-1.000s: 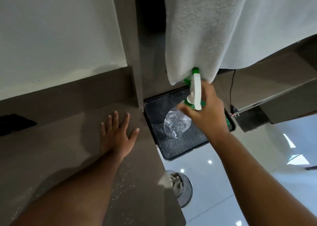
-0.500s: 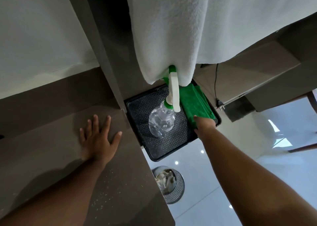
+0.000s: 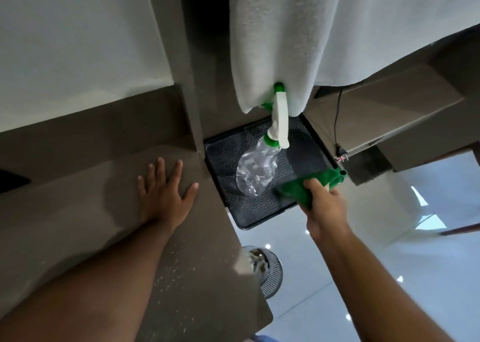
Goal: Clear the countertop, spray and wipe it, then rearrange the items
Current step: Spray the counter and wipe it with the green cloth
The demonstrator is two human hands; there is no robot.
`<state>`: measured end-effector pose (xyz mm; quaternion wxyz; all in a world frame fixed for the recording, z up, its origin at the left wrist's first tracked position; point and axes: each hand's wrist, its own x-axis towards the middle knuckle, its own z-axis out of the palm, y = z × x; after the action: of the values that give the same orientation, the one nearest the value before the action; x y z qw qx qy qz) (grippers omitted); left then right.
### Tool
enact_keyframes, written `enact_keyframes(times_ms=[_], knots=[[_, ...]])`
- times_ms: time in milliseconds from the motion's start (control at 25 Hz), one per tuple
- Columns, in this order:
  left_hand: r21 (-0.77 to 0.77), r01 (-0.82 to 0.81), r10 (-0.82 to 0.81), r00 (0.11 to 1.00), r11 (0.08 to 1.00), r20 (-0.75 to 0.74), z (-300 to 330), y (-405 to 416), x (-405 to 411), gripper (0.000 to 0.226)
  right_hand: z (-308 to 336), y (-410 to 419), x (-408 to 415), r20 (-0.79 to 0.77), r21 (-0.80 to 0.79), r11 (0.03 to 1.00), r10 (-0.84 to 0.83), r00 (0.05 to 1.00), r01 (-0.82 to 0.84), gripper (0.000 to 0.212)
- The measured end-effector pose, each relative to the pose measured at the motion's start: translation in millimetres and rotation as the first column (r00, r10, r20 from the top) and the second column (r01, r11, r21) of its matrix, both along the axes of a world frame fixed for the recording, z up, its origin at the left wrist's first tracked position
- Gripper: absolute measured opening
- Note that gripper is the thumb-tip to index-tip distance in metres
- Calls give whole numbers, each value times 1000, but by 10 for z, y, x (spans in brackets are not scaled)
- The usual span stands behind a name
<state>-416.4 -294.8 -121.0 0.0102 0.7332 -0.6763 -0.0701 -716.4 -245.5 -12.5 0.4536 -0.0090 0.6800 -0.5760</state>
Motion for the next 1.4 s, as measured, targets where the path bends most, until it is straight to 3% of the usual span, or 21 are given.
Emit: enact_keyframes(times_ms=[120, 240, 360, 440, 520, 560, 600, 640, 680, 720, 760, 840, 880, 960, 1080, 1160, 1320, 1400], knots=[[7, 16, -16, 1000, 1000, -17, 55, 35, -15, 74, 354, 344, 475, 141, -19, 987, 159, 977, -158, 10], [68, 51, -48, 997, 996, -58, 102, 23, 26, 71, 614, 410, 918, 245, -174, 932, 353, 903, -317, 3], [120, 158, -142, 981, 980, -131, 155, -13, 268, 67, 615, 524, 1274, 331, -283, 901, 413, 849, -328, 13], [54, 148, -140, 981, 987, -138, 173, 68, 593, 64, 411, 703, 1376, 398, -171, 899, 438, 806, -404, 17], [-4, 7, -7, 996, 1000, -86, 142, 262, 1063, 65, 175, 908, 1422, 347, 44, 766, 590, 729, -641, 22], [-15, -75, 74, 995, 997, -59, 109, 387, 1305, 67, 58, 998, 1388, 212, 194, 605, 742, 635, -772, 27], [-17, -142, 141, 989, 990, -33, 79, 504, 1510, 69, -57, 1049, 1326, 1, 386, 420, 890, 456, -821, 33], [-11, -189, 189, 982, 982, -10, 54, 599, 1665, 70, -151, 1050, 1268, -254, 588, 311, 948, 194, -747, 36], [-5, -222, 222, 975, 975, 3, 33, 655, 1758, 72, -218, 1002, 1246, -496, 689, 345, 865, -68, -638, 33], [-6, -243, 243, 970, 970, 6, 8, 682, 1805, 72, -269, 903, 1284, -623, 698, 376, 739, -257, -609, 34], [-16, -251, 252, 968, 968, 5, -15, 682, 1807, 71, -324, 759, 1366, -654, 706, 343, 652, -383, -620, 45], [-35, -252, 252, 968, 967, -5, -62, 673, 1795, 68, -525, 352, 1619, -580, 784, 137, 513, -634, -606, 71], [-42, -249, 249, 969, 968, -7, -76, 680, 1800, 67, -646, 135, 1760, -529, 827, 80, 445, -723, -556, 74], [-58, -245, 246, 969, 968, 2, -119, 681, 1838, 66, -839, -334, 2041, -518, 848, 118, 384, -764, -516, 70], [-63, -256, 257, 966, 965, 16, -139, 686, 1845, 66, -922, -963, 2461, -552, 831, 229, 453, -700, -507, 65], [-55, -265, 266, 964, 963, 15, -110, 671, 1822, 65, -929, -990, 2751, -567, 818, 240, 490, -662, -523, 63], [-30, -272, 273, 962, 962, 5, 5, 667, 1779, 63, -923, 180, 2568, -611, 782, 51, 261, -747, -622, 64], [-14, -272, 272, 962, 962, 20, 9, 669, 1770, 62, -893, 597, 2021, -598, 784, 11, 281, -750, -621, 73]])
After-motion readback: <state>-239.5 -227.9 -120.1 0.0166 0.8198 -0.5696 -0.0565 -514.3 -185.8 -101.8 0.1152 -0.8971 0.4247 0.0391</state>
